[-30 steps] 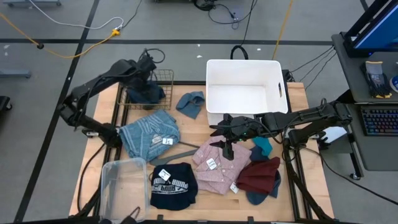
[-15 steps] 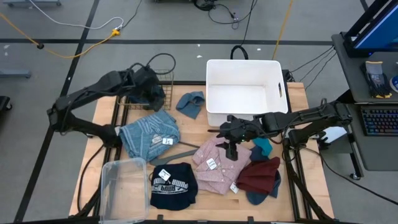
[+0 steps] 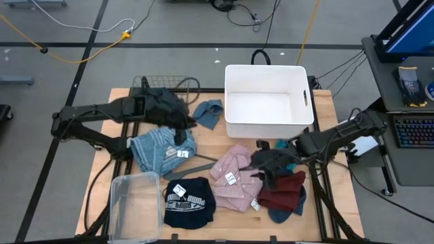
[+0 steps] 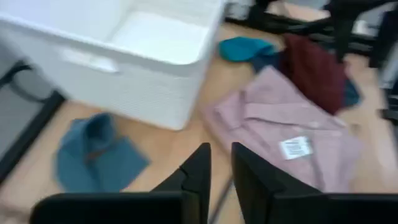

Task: Pick & Place Cloths
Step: Put the red underwear into the black basket

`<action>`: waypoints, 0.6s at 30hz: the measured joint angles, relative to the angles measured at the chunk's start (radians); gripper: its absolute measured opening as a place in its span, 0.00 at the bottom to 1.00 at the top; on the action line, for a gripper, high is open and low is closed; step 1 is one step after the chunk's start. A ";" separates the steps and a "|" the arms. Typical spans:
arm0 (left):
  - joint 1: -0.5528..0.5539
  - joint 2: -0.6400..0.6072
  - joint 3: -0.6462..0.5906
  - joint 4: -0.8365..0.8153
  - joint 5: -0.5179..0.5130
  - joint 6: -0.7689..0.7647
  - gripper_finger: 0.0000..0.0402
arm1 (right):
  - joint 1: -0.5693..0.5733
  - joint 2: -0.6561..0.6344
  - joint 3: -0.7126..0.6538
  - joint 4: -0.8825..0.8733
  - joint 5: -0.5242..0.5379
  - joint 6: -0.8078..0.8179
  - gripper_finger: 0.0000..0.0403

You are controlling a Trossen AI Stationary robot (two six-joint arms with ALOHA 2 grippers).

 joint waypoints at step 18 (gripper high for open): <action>-0.400 -0.002 -0.188 0.356 -0.022 -0.115 0.01 | 0.142 -0.001 0.000 -0.253 0.031 0.174 0.45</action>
